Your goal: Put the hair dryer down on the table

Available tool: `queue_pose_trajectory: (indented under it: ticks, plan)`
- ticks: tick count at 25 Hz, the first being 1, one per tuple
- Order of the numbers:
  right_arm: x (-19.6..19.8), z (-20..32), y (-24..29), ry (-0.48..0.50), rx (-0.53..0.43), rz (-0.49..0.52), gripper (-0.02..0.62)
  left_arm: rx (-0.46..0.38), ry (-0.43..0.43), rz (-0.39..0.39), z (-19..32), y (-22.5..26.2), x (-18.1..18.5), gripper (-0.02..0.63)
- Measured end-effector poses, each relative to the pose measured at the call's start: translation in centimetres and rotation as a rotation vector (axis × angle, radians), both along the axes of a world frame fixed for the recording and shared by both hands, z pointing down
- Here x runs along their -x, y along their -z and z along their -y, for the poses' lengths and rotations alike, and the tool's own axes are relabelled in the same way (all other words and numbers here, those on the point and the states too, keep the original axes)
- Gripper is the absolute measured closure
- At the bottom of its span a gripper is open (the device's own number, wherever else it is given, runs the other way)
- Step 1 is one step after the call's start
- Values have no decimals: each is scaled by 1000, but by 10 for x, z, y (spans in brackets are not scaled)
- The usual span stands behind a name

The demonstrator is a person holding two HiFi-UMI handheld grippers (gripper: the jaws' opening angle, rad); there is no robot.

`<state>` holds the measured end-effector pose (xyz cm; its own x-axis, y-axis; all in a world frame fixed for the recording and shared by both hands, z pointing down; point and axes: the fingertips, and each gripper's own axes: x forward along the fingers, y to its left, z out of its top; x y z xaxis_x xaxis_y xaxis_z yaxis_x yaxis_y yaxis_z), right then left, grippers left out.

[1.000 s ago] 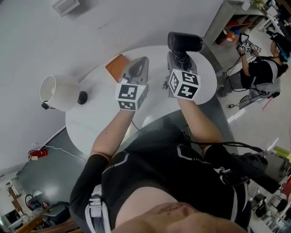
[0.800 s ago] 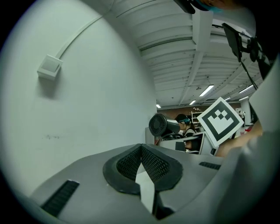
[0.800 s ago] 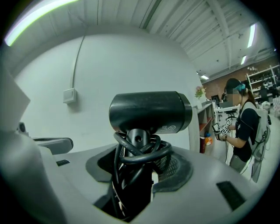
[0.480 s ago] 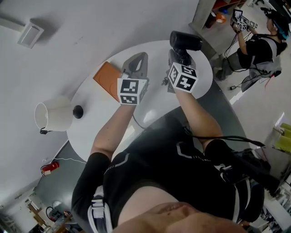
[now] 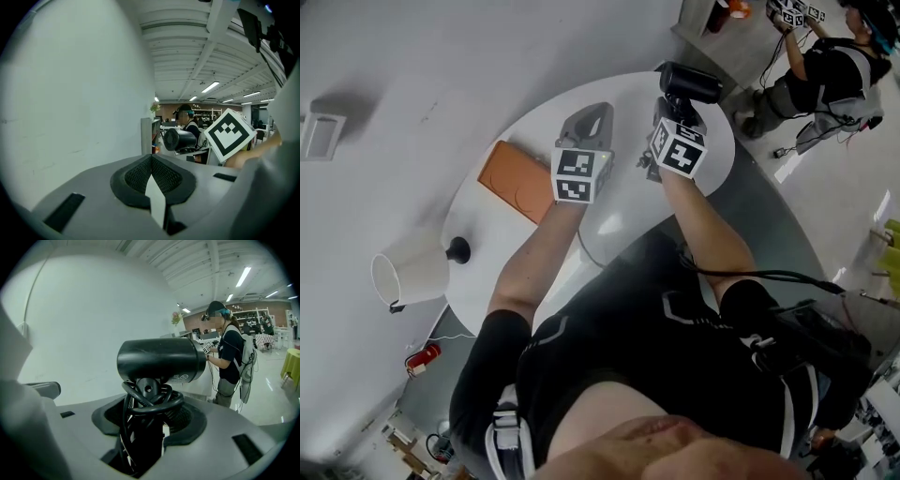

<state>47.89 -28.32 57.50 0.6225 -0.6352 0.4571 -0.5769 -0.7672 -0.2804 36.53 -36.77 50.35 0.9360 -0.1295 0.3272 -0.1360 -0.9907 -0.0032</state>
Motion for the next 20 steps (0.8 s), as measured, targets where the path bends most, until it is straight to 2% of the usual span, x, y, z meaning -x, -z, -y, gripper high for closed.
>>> queue_pose_trajectory:
  ticks: [7, 12, 20]
  plan:
    - [-26, -11, -41, -86, 41, 85, 365, 16, -44, 49, -5, -32, -33, 575]
    - [-44, -18, -70, -152, 82, 145, 365, 38, -20, 76, 4, -51, -48, 574]
    - [-62, -20, -101, -226, 133, 208, 365, 59, -92, 146, 2, -90, -75, 574]
